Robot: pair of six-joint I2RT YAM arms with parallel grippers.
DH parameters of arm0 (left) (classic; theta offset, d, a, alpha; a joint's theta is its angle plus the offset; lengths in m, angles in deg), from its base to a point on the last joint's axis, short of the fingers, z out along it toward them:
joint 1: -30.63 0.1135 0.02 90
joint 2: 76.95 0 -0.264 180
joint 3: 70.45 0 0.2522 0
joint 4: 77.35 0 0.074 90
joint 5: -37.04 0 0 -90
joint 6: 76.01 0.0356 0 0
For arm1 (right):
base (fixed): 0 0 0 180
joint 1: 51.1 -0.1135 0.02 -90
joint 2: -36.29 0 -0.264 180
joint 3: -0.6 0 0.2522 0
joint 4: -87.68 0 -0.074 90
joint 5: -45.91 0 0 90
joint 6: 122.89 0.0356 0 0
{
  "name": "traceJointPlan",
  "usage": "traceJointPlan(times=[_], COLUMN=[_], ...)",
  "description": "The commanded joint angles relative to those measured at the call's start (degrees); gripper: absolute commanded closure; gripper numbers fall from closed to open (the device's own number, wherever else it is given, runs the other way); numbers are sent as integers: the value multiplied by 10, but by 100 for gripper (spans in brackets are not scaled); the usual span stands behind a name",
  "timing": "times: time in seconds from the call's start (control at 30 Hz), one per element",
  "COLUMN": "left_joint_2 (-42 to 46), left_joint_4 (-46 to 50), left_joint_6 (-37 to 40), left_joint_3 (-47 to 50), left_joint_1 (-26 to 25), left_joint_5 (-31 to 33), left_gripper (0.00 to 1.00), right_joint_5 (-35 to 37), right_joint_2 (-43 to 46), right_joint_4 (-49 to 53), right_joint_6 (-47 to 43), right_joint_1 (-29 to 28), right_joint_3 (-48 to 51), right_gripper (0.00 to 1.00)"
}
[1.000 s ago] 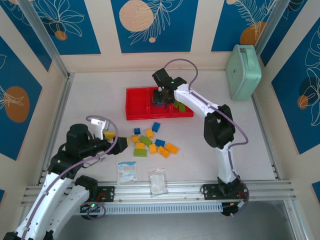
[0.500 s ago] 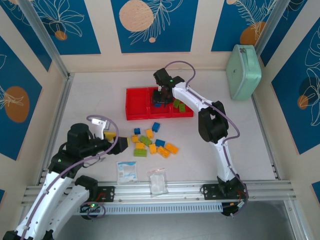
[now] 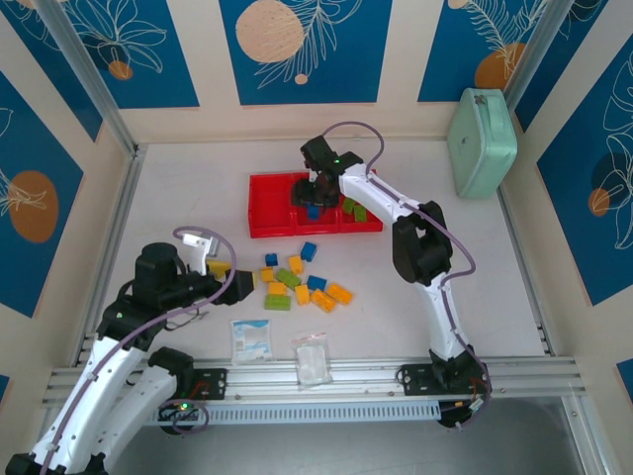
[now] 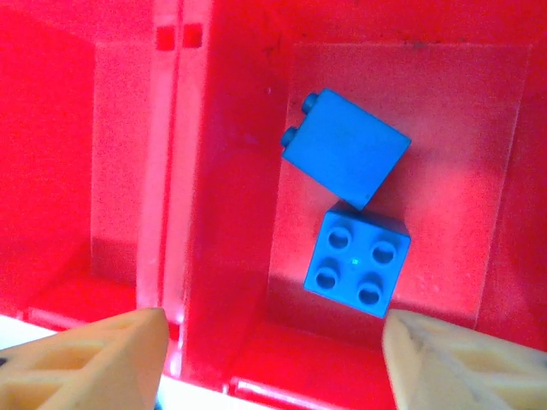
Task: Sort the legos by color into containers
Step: Place the lego in the container, then pick up the lego from the center of the table.
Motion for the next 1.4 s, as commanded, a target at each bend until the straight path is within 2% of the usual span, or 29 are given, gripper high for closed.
traceJointPlan(times=[0.0,0.1,0.23,0.4,0.47,0.53,0.7,0.9,1.03,1.2,1.37], left_joint_2=[-4,-7,-9,-15,-17,-16,-14,-6,-5,-5,-4], left_joint_4=[-2,-3,-4,-4,-4,-4,-4,-4,-5,-6,-6], left_joint_6=[6,6,5,5,4,4,4,5,5,5,5], left_joint_3=[4,3,4,4,3,3,3,4,4,5,4], left_joint_1=[-6,-6,-6,-6,-6,-6,-6,-6,-7,-6,-6], left_joint_5=[0,-2,-2,-4,-5,-5,-7,-5,-6,-8,-8], left_gripper=[1,1,1,1,1,1,1,1,1,1,1], right_joint_5=[7,24,21,38,50,79,123,152,160,152,152], right_joint_2=[80,125,180,245,250,241,195,150,124,108,83], right_joint_4=[22,17,7,-66,-80,-79,-87,-82,-82,-134,-121], right_joint_6=[4,22,74,211,259,294,352,355,353,350,341], right_joint_1=[-12,-18,-22,-52,-68,-86,-119,-126,-127,-126,-122], right_joint_3=[30,84,158,285,315,324,319,300,287,300,277], right_gripper=[25,18,15,9,5,5,10,20,26,40,43])
